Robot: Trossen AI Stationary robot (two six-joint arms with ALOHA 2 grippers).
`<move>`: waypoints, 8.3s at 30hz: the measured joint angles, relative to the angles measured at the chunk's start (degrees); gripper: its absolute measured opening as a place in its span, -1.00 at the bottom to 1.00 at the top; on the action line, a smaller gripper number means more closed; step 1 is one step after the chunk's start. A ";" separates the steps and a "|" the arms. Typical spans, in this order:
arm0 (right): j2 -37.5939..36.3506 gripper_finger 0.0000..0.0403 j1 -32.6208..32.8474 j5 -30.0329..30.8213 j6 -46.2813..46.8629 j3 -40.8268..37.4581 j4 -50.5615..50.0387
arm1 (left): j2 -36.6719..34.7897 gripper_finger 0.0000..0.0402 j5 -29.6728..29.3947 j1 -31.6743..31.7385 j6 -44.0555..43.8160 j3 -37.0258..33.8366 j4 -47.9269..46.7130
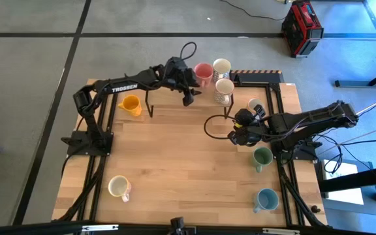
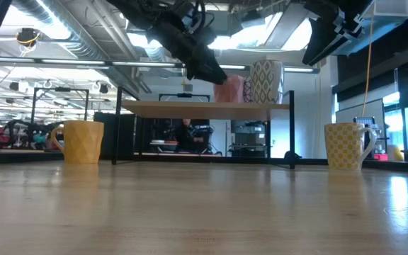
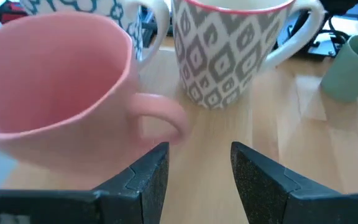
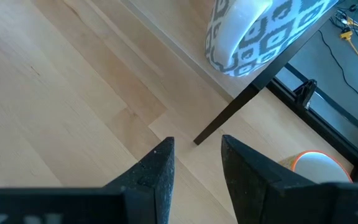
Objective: Place coffee mugs
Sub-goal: Put the pink mug on the shelf, then put the yellow patterned mug on the shelf
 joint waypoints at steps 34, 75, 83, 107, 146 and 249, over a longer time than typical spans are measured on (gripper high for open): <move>0.00 -0.39 0.02 -0.53 -0.07 0.00 0.02 | 2.44 -0.17 -0.07 -1.69 2.13 0.00 4.93; 0.00 -0.39 0.07 -5.11 -3.23 2.78 9.07 | -30.08 -0.17 -17.63 -15.27 -7.29 -4.73 -22.76; 0.20 -0.24 -0.49 -5.06 0.01 2.78 11.38 | -42.97 -0.17 -17.13 -15.18 -12.21 -19.31 -22.67; -7.94 0.26 -17.53 -11.08 1.57 2.75 -16.57 | -46.47 -0.17 -18.59 -15.20 -7.63 -29.14 -21.79; -15.18 0.25 -36.18 -23.04 -20.93 -14.19 -8.66 | -46.39 -0.17 -21.50 -15.20 -6.76 -29.16 -21.14; 1.54 -0.98 -50.56 -34.88 -59.50 -14.21 5.81 | -46.39 -0.17 -24.30 -15.18 -7.29 -29.18 -21.16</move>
